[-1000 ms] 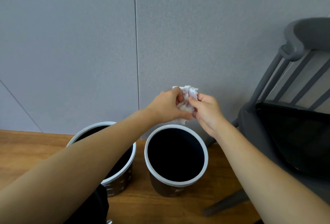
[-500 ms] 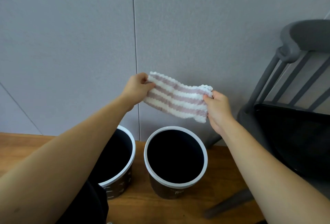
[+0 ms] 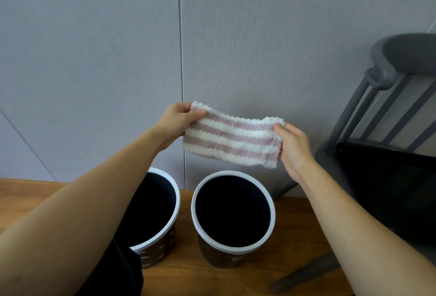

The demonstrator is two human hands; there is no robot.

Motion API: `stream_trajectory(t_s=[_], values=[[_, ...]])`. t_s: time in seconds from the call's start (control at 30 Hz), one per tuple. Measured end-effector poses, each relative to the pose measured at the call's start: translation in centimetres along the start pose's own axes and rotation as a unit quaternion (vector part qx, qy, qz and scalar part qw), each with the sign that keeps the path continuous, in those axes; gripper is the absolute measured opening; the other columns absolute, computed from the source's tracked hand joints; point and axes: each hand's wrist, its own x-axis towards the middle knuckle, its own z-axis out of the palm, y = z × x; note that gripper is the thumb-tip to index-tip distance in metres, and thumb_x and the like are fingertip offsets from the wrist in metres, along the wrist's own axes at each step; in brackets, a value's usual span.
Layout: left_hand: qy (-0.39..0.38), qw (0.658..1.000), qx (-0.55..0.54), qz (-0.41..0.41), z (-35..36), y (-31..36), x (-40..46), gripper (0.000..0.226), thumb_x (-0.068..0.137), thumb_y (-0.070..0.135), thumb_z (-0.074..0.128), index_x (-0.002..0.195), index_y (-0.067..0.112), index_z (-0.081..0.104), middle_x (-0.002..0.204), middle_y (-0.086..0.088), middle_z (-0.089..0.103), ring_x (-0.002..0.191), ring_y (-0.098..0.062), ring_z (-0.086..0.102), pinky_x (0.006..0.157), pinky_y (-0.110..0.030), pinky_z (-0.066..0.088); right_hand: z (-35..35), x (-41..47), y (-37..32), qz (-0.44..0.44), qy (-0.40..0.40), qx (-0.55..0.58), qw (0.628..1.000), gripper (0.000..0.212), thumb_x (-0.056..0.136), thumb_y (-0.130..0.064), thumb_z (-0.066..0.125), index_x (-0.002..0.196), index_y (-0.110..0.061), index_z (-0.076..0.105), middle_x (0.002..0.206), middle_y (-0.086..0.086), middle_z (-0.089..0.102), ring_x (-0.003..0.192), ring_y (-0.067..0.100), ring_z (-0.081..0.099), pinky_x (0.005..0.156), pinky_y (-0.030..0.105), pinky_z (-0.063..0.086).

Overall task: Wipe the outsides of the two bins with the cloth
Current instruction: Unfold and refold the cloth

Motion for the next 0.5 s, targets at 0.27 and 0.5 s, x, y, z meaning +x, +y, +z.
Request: stream_trajectory(t_s=[0.27,0.5], values=[[0.043,0.996,0.056,0.050,-0.1,0.7,-0.6,0.010,0.095,0.012,0.058,0.087,0.018,0.061,0.082,-0.005,0.061,0.074,-0.020,0.055,0.064,-0.034,0.047,-1.2,0.8,0.0,-0.095,0.041,-0.156,0.982,0.030,0.098,-0.010,0.047,0.084,-0.028,0.068,0.083,-0.009,0.069,0.081,0.014,0.063,0.069,0.027,0.053],[-0.041,0.984,0.079,0.154,0.8,4.3,-1.5,0.024,0.096,0.002,0.050,0.087,0.021,0.061,0.083,-0.007,0.060,0.077,-0.019,0.054,0.069,-0.030,0.042,-1.7,1.2,-1.7,-0.185,0.096,-0.217,0.954,0.034,0.100,-0.011,0.042,0.079,-0.029,0.061,0.079,-0.005,0.061,0.071,0.016,0.058,0.056,0.028,0.047]])
